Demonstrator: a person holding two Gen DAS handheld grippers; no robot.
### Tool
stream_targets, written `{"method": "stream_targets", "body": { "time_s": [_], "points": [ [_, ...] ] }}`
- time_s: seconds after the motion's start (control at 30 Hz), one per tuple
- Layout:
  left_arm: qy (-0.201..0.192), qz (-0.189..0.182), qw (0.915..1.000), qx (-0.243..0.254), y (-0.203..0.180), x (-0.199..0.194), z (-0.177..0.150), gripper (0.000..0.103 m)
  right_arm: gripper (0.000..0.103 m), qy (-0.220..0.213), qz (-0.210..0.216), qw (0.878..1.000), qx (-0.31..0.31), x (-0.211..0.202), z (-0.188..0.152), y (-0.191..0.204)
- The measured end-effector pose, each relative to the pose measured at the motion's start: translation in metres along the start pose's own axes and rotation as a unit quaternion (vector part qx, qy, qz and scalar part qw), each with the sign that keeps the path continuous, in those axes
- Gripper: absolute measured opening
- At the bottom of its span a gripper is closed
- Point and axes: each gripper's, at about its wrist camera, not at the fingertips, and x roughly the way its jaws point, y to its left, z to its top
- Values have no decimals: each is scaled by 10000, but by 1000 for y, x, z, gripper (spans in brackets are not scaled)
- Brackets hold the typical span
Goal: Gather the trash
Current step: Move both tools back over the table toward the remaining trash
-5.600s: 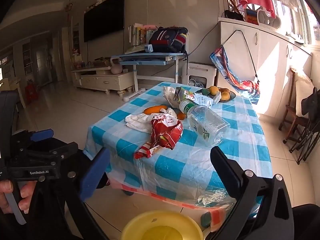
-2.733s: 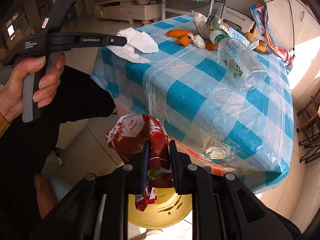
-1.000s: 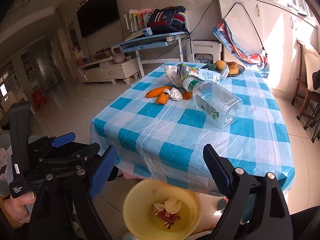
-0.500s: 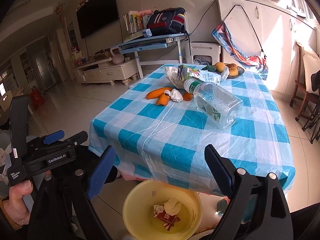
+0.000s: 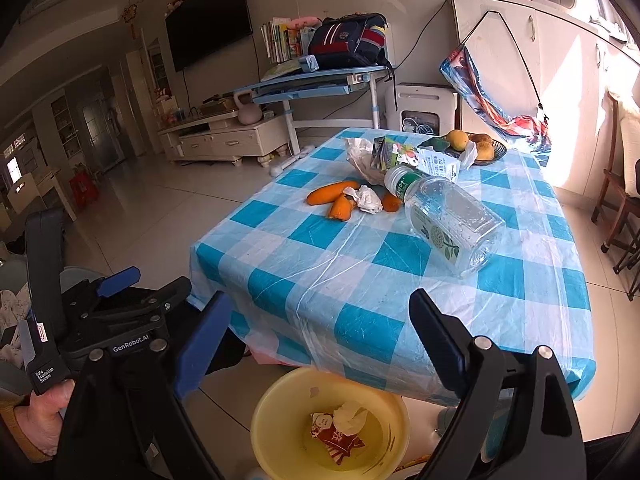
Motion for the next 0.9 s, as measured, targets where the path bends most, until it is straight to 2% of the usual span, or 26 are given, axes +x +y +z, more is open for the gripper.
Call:
{"method": "stream_targets", "body": {
  "time_s": [0.43, 0.7, 0.9],
  "points": [
    [100, 25, 9999, 62, -2, 6, -2, 88, 87, 230, 58, 9996, -121, 14, 9, -2],
    [186, -34, 9996, -219, 10, 12, 1, 88, 87, 265, -77, 9981, -550, 19, 38, -10],
    [268, -170, 9985, -450, 23, 16, 10, 88, 87, 526, -88, 9975, -474, 42, 45, -30]
  ]
}}
